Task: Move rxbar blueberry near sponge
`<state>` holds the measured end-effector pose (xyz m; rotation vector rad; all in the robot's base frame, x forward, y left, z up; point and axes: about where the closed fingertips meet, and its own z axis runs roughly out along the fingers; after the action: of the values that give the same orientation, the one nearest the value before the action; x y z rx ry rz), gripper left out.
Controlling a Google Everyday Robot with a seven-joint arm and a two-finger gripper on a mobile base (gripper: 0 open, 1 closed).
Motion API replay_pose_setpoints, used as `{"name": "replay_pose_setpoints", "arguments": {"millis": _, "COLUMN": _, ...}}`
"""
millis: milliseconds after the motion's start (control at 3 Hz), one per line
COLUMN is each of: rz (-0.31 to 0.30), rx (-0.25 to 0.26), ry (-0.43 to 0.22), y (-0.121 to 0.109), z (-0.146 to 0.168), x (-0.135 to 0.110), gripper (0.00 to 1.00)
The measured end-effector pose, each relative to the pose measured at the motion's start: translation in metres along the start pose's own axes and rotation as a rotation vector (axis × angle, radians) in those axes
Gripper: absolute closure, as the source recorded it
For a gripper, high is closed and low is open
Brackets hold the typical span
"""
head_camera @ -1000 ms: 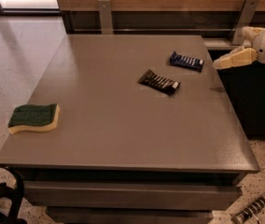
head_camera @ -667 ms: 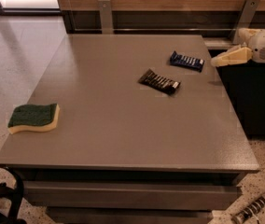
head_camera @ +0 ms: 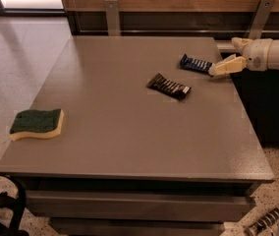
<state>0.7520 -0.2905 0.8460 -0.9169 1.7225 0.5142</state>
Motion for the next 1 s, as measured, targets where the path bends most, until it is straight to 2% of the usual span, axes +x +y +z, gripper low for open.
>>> {"name": "replay_pose_setpoints", "arguments": {"millis": 333, "rz": -0.002, "rx": -0.061, "ry": -0.006, "y": 0.010, "z": 0.015, "x": 0.016, "gripper": 0.00}}
{"name": "replay_pose_setpoints", "arguments": {"millis": 1000, "rz": -0.004, "rx": -0.123, "ry": -0.012, "y": 0.031, "z": 0.031, "x": 0.025, "gripper": 0.00}}
